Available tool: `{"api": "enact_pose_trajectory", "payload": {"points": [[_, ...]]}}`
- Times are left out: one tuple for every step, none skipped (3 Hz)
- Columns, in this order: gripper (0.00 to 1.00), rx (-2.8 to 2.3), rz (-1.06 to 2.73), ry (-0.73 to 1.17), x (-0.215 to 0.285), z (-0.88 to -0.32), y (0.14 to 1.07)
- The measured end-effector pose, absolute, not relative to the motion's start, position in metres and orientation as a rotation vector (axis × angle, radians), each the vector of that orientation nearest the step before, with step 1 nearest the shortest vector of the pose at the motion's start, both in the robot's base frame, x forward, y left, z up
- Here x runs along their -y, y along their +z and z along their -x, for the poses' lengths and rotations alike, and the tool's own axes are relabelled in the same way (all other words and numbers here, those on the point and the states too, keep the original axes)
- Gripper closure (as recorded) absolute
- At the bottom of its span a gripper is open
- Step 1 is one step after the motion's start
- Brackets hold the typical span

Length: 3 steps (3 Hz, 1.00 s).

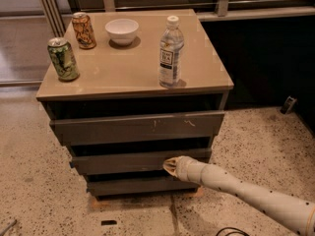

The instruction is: Close middle drawer

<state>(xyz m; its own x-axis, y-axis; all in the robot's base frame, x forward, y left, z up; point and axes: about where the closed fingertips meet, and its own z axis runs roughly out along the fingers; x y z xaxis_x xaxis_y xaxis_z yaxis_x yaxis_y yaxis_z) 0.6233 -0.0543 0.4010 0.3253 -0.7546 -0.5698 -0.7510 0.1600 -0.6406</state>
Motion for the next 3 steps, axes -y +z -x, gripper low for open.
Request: {"api": "enact_pose_trajectory", "payload": {"points": [[1.0, -1.409, 1.573, -0.005, 0.055, -0.622, 0.402], [1.0, -1.431, 1.59, 0.046, 0.056, -0.619, 0.401], [1.0, -1.539, 1.591, 0.194, 0.073, -0.619, 0.419]]}}
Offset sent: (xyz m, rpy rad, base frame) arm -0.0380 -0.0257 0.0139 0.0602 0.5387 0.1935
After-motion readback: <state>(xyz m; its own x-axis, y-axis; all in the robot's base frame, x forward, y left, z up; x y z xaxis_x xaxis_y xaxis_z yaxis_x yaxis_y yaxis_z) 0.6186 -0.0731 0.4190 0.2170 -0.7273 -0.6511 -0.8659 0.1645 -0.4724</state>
